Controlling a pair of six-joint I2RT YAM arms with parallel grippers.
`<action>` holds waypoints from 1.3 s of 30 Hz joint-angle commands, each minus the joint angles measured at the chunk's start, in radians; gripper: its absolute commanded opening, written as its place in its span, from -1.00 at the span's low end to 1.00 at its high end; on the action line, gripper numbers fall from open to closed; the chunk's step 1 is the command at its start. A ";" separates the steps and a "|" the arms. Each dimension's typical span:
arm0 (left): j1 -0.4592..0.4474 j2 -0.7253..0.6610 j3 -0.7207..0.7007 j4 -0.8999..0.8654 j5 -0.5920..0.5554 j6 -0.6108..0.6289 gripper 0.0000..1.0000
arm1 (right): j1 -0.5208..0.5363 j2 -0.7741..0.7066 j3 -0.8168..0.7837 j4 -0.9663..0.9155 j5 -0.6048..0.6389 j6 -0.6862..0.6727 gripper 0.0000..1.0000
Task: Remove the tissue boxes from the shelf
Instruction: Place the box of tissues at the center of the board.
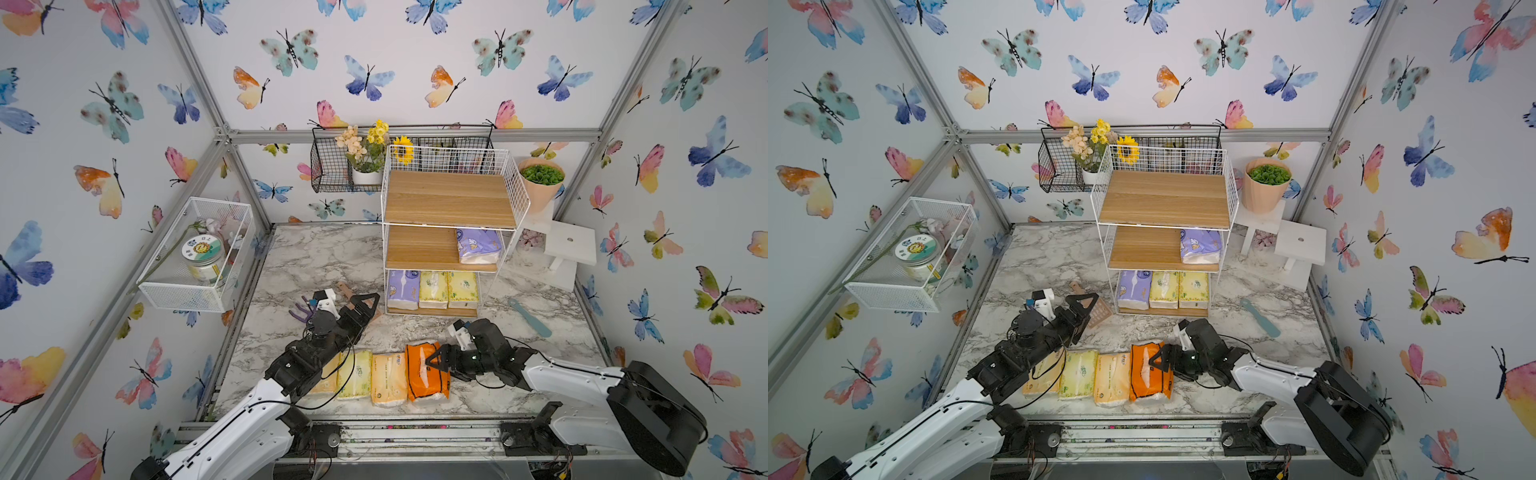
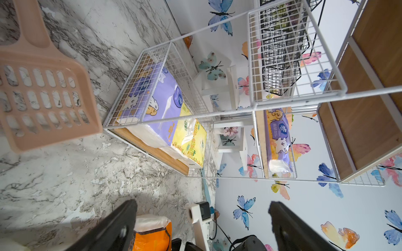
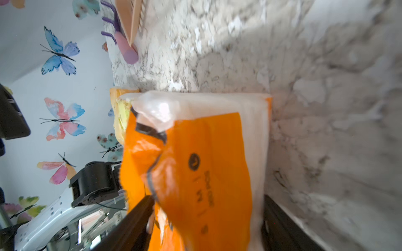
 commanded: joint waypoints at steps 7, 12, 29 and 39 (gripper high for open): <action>0.008 -0.008 -0.041 0.013 -0.039 -0.019 0.98 | 0.008 -0.162 0.060 -0.457 0.123 -0.103 0.29; 0.008 0.003 -0.040 0.022 -0.035 -0.022 0.98 | 0.023 -0.096 0.056 -0.368 0.046 -0.104 0.13; 0.012 -0.051 -0.048 -0.033 -0.064 -0.036 0.98 | 0.228 0.301 0.253 -0.057 0.007 -0.048 -0.13; 0.015 -0.100 -0.035 -0.109 -0.091 -0.061 0.97 | 0.282 0.479 0.429 -0.023 -0.117 -0.076 -0.08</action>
